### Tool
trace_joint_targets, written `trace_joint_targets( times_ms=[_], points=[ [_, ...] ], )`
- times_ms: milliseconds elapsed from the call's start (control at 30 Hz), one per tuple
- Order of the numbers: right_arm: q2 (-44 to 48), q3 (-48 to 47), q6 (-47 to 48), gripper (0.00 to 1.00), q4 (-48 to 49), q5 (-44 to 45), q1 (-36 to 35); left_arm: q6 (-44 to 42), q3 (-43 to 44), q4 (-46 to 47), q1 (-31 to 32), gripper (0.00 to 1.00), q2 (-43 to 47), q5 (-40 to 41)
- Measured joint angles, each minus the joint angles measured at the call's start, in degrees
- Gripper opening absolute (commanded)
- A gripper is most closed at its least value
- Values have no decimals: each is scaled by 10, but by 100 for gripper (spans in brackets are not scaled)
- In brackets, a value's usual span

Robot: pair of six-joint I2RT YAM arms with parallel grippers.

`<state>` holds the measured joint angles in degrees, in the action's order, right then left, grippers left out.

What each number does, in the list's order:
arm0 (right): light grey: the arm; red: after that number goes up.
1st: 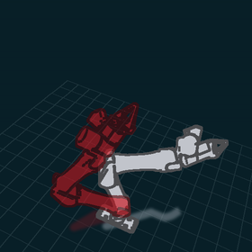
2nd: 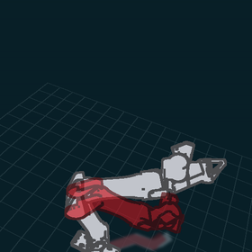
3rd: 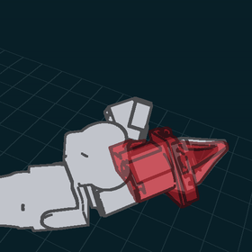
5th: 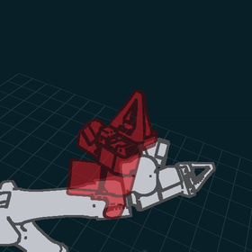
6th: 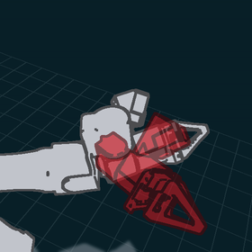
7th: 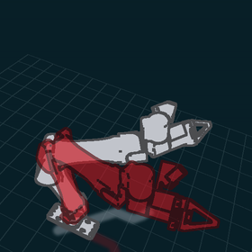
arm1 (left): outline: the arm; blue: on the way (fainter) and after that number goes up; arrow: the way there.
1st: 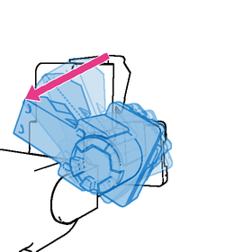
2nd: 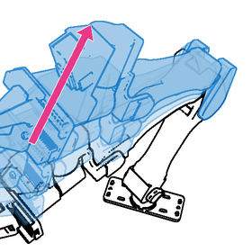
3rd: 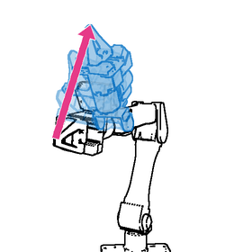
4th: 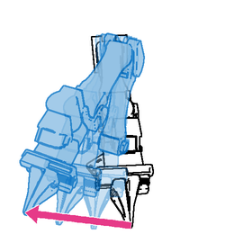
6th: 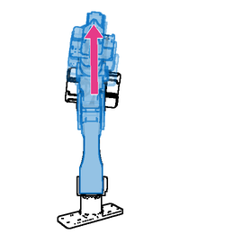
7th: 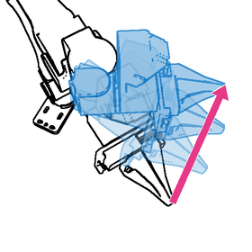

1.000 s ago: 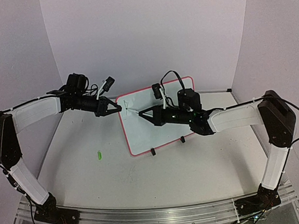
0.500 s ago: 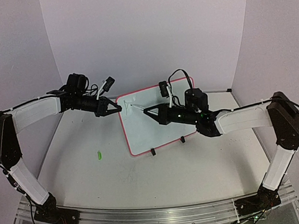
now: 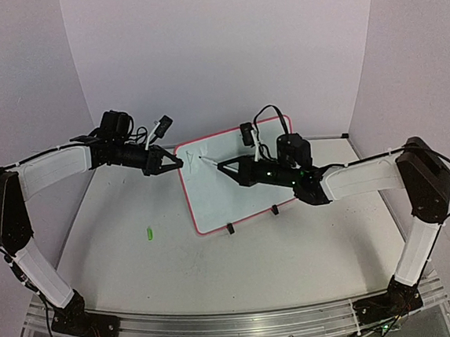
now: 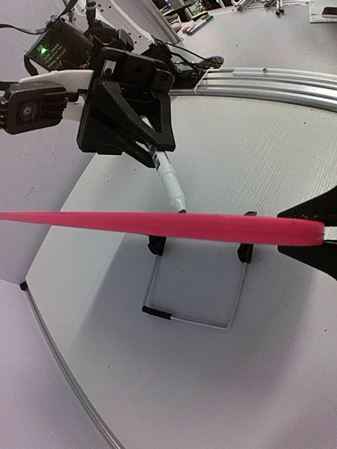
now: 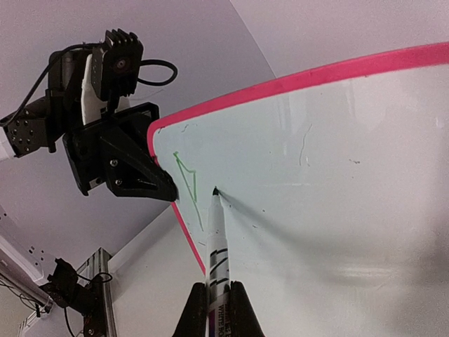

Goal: Write a sentence on the whiteboard

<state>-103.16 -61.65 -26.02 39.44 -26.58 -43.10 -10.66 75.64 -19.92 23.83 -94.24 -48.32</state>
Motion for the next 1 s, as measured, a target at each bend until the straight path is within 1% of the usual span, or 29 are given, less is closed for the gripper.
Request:
trace_joint_targets(
  times_ms=[433, 1000],
  points=[
    [-10, -20, 3, 0, -9, -13, 0, 0, 0, 0, 0, 0, 0, 0],
    [-8, 9, 14, 0, -21, -13, -1, 0, 0, 0, 0, 0, 0, 1]
  ],
)
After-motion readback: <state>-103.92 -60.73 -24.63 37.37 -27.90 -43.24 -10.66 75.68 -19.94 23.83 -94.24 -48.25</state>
